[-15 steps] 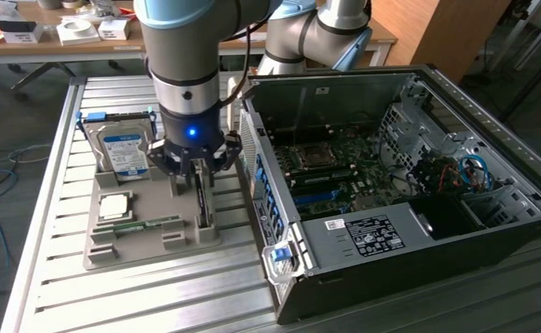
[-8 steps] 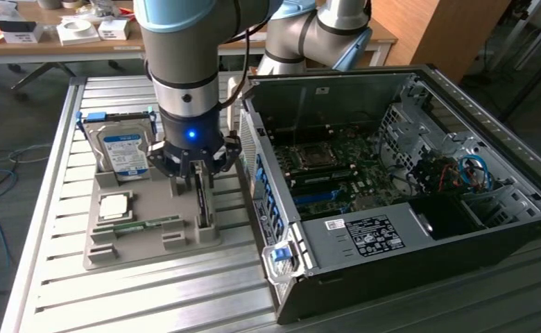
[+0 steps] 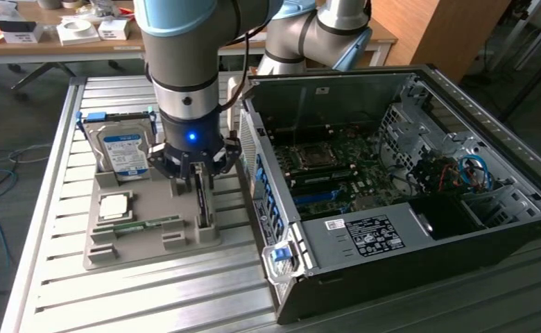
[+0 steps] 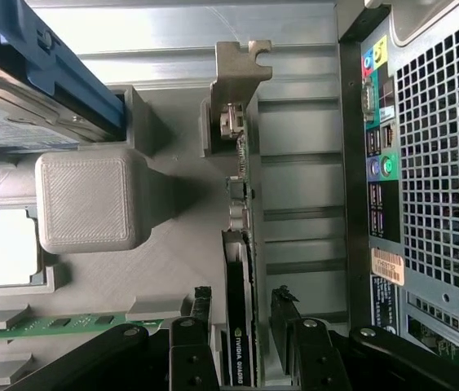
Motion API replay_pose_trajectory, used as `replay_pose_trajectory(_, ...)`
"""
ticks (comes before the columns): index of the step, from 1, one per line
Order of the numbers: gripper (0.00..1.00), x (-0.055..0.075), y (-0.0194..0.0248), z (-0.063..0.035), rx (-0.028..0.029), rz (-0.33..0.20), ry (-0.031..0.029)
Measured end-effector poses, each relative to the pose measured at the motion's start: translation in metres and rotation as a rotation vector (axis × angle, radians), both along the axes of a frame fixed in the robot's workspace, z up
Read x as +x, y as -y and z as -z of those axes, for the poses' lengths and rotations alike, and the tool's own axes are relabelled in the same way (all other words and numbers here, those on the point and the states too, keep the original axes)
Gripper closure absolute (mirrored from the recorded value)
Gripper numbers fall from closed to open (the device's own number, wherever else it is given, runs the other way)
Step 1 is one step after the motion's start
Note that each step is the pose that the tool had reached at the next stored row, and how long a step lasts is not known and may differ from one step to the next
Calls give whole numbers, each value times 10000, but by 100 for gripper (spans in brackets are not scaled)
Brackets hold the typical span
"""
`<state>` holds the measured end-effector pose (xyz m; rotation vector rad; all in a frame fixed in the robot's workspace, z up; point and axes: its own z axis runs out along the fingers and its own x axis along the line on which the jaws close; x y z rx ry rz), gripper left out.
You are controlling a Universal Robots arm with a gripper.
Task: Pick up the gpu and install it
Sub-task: 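Pick up the gpu and move the gpu toward the slot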
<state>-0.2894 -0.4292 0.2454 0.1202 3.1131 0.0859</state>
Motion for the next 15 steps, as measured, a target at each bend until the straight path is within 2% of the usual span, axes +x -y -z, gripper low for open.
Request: replay_pose_trajectory(15, 57, 0, 0, 39, -1, 0, -2)
